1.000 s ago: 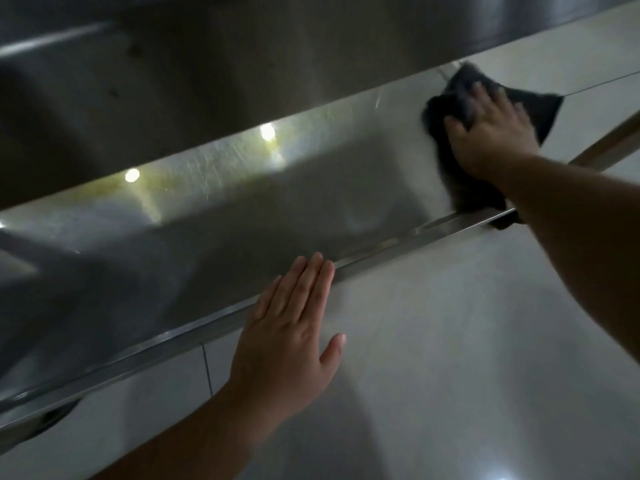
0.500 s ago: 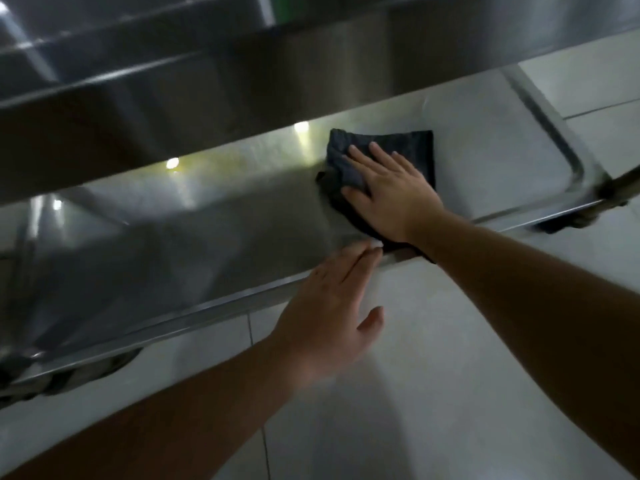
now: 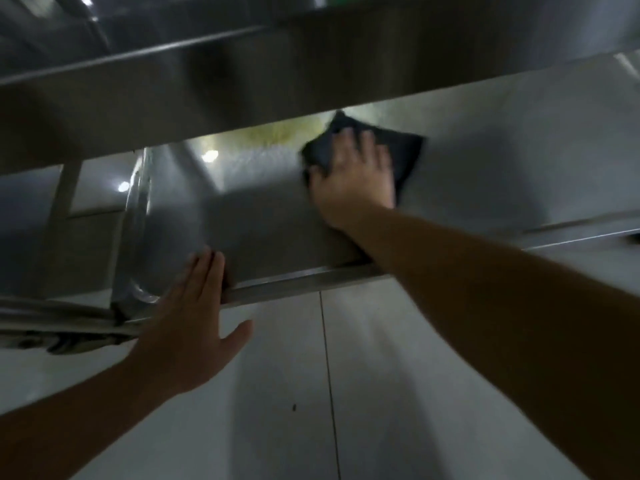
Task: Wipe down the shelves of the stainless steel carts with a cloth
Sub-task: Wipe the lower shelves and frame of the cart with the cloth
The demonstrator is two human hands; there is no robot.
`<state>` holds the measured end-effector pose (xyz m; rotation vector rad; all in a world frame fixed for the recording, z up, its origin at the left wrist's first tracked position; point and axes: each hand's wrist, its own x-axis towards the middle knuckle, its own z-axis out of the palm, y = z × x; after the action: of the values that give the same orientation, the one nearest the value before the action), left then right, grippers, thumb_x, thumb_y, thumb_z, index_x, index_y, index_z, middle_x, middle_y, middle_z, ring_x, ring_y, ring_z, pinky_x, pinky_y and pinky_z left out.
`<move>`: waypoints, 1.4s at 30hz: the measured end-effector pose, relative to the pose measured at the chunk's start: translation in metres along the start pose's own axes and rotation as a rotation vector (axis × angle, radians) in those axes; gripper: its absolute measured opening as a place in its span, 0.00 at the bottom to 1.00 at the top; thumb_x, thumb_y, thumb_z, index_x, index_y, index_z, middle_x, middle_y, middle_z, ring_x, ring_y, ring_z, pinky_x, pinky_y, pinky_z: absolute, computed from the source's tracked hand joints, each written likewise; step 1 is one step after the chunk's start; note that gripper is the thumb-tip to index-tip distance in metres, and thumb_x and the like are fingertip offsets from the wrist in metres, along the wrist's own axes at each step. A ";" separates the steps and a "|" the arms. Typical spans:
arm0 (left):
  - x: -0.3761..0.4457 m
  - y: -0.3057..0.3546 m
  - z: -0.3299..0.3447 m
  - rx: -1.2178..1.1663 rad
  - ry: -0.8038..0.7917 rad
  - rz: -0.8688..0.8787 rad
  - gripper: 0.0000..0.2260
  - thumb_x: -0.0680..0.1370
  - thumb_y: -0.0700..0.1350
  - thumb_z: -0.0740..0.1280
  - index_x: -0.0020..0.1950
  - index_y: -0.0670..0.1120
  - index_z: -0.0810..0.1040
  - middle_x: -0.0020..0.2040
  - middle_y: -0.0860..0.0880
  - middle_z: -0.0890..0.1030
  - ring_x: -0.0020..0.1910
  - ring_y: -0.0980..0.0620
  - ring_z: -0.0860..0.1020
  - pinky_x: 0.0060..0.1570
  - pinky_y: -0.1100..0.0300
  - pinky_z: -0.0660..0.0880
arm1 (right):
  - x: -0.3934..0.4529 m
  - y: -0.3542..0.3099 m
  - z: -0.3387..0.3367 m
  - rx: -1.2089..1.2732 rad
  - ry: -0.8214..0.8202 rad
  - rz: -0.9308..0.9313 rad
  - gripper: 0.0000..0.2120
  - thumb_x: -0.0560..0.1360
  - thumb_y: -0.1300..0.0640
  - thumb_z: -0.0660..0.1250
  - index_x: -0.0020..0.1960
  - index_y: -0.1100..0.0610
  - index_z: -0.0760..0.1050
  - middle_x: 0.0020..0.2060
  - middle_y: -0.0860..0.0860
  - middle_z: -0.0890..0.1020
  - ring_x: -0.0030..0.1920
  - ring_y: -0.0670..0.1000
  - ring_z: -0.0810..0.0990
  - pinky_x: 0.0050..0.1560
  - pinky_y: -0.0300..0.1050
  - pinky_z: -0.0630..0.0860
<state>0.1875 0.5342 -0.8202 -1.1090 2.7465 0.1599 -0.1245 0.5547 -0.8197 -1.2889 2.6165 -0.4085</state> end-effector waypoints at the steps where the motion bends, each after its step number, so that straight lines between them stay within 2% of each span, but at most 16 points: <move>1: 0.000 0.004 0.002 -0.009 0.009 -0.018 0.51 0.75 0.74 0.53 0.87 0.42 0.47 0.87 0.43 0.47 0.86 0.45 0.45 0.81 0.42 0.54 | 0.000 -0.030 0.010 -0.022 -0.043 -0.111 0.37 0.83 0.36 0.50 0.85 0.55 0.52 0.84 0.52 0.52 0.84 0.58 0.47 0.81 0.58 0.43; 4: -0.002 0.010 0.005 -0.017 0.038 -0.034 0.49 0.76 0.71 0.58 0.87 0.42 0.46 0.87 0.42 0.47 0.86 0.43 0.45 0.80 0.41 0.53 | 0.002 -0.076 0.023 -0.088 -0.151 -0.352 0.37 0.82 0.34 0.46 0.85 0.52 0.50 0.85 0.48 0.51 0.84 0.55 0.45 0.81 0.56 0.42; 6: -0.003 0.008 0.009 -0.012 0.055 -0.025 0.49 0.78 0.67 0.65 0.87 0.42 0.46 0.87 0.42 0.48 0.85 0.42 0.46 0.80 0.41 0.53 | 0.004 -0.064 0.019 -0.118 -0.154 -0.442 0.36 0.82 0.34 0.45 0.85 0.50 0.51 0.84 0.47 0.53 0.84 0.53 0.47 0.82 0.55 0.44; 8: -0.003 0.006 0.012 -0.019 0.076 -0.030 0.50 0.76 0.64 0.70 0.87 0.42 0.48 0.87 0.41 0.50 0.85 0.41 0.49 0.80 0.40 0.54 | 0.005 -0.024 0.007 -0.129 -0.122 -0.436 0.35 0.82 0.34 0.48 0.84 0.49 0.53 0.84 0.46 0.55 0.84 0.52 0.51 0.82 0.55 0.47; 11: -0.002 0.008 0.016 -0.008 0.110 -0.028 0.50 0.75 0.62 0.72 0.86 0.41 0.50 0.86 0.40 0.52 0.85 0.39 0.51 0.80 0.39 0.55 | 0.009 0.070 -0.028 -0.122 -0.015 -0.162 0.35 0.82 0.34 0.50 0.84 0.49 0.55 0.84 0.48 0.57 0.83 0.54 0.53 0.82 0.56 0.49; 14: -0.003 0.009 0.020 0.005 0.138 -0.021 0.51 0.75 0.62 0.72 0.86 0.40 0.49 0.86 0.39 0.52 0.85 0.39 0.52 0.80 0.41 0.54 | -0.005 0.133 -0.056 -0.087 0.029 0.199 0.36 0.82 0.33 0.46 0.85 0.50 0.50 0.85 0.49 0.52 0.84 0.55 0.48 0.82 0.58 0.46; 16: -0.003 0.009 0.020 0.004 0.143 -0.014 0.51 0.74 0.62 0.72 0.86 0.39 0.50 0.86 0.38 0.53 0.85 0.38 0.52 0.79 0.41 0.54 | -0.009 0.126 -0.052 -0.034 0.054 0.426 0.37 0.82 0.35 0.45 0.85 0.52 0.48 0.85 0.50 0.48 0.84 0.56 0.44 0.82 0.59 0.42; 18: -0.003 0.009 0.019 0.009 0.134 -0.003 0.51 0.75 0.62 0.71 0.86 0.39 0.49 0.86 0.38 0.51 0.85 0.39 0.50 0.79 0.42 0.52 | -0.004 0.084 -0.036 0.017 0.073 0.555 0.37 0.82 0.37 0.45 0.85 0.55 0.46 0.85 0.51 0.46 0.84 0.58 0.42 0.81 0.61 0.41; 21: -0.004 0.010 0.016 -0.002 0.107 -0.004 0.50 0.77 0.63 0.68 0.86 0.40 0.45 0.86 0.39 0.47 0.85 0.41 0.46 0.80 0.45 0.45 | 0.001 -0.005 -0.003 0.038 0.068 0.396 0.38 0.81 0.38 0.48 0.85 0.57 0.49 0.85 0.53 0.49 0.84 0.59 0.44 0.81 0.62 0.42; 25: -0.004 0.010 0.012 -0.023 0.093 -0.017 0.50 0.77 0.61 0.68 0.86 0.42 0.41 0.87 0.41 0.44 0.85 0.43 0.41 0.79 0.51 0.37 | -0.015 -0.119 0.041 -0.033 -0.032 -0.117 0.39 0.81 0.35 0.48 0.85 0.55 0.51 0.84 0.52 0.52 0.84 0.58 0.46 0.82 0.60 0.42; 28: -0.005 0.007 0.011 -0.024 0.086 -0.011 0.50 0.78 0.61 0.67 0.86 0.43 0.38 0.87 0.42 0.41 0.85 0.45 0.39 0.78 0.52 0.34 | -0.018 -0.133 0.046 -0.076 -0.118 -0.399 0.36 0.83 0.35 0.45 0.85 0.52 0.51 0.84 0.49 0.52 0.84 0.54 0.45 0.82 0.57 0.42; 31: -0.006 0.007 0.008 -0.020 0.074 -0.007 0.50 0.78 0.59 0.68 0.86 0.42 0.40 0.87 0.41 0.44 0.85 0.43 0.42 0.81 0.49 0.41 | -0.015 -0.090 0.033 -0.144 -0.157 -0.564 0.35 0.83 0.34 0.44 0.85 0.50 0.50 0.84 0.46 0.53 0.84 0.50 0.47 0.82 0.53 0.44; 33: -0.006 0.008 0.006 -0.019 0.067 -0.001 0.50 0.77 0.59 0.69 0.86 0.42 0.42 0.87 0.40 0.46 0.86 0.42 0.44 0.82 0.46 0.45 | -0.012 -0.043 0.017 -0.186 -0.175 -0.595 0.35 0.82 0.33 0.45 0.85 0.48 0.50 0.84 0.44 0.54 0.83 0.48 0.48 0.82 0.52 0.46; 35: -0.005 0.009 0.005 -0.012 0.057 -0.001 0.50 0.77 0.59 0.70 0.86 0.42 0.42 0.87 0.40 0.45 0.86 0.42 0.45 0.82 0.46 0.47 | -0.011 0.019 -0.007 -0.196 -0.157 -0.543 0.35 0.82 0.33 0.46 0.85 0.47 0.50 0.84 0.46 0.56 0.83 0.49 0.50 0.82 0.51 0.47; 39: -0.005 0.014 0.002 0.043 0.037 -0.034 0.52 0.75 0.60 0.72 0.86 0.40 0.44 0.86 0.39 0.47 0.86 0.41 0.46 0.81 0.45 0.47 | -0.032 0.134 -0.048 -0.188 -0.093 -0.263 0.37 0.81 0.31 0.42 0.85 0.48 0.50 0.84 0.44 0.51 0.83 0.48 0.46 0.82 0.51 0.44; 42: -0.004 0.019 0.000 0.062 0.027 -0.063 0.53 0.73 0.57 0.77 0.85 0.37 0.50 0.85 0.36 0.53 0.85 0.37 0.51 0.81 0.40 0.54 | -0.049 0.154 -0.052 -0.201 -0.142 -0.143 0.39 0.80 0.30 0.39 0.85 0.48 0.45 0.84 0.43 0.45 0.83 0.48 0.41 0.83 0.53 0.42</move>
<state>0.1777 0.5507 -0.8190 -1.1873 2.7159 0.0511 -0.2249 0.6914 -0.8192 -1.5135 2.5062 -0.0720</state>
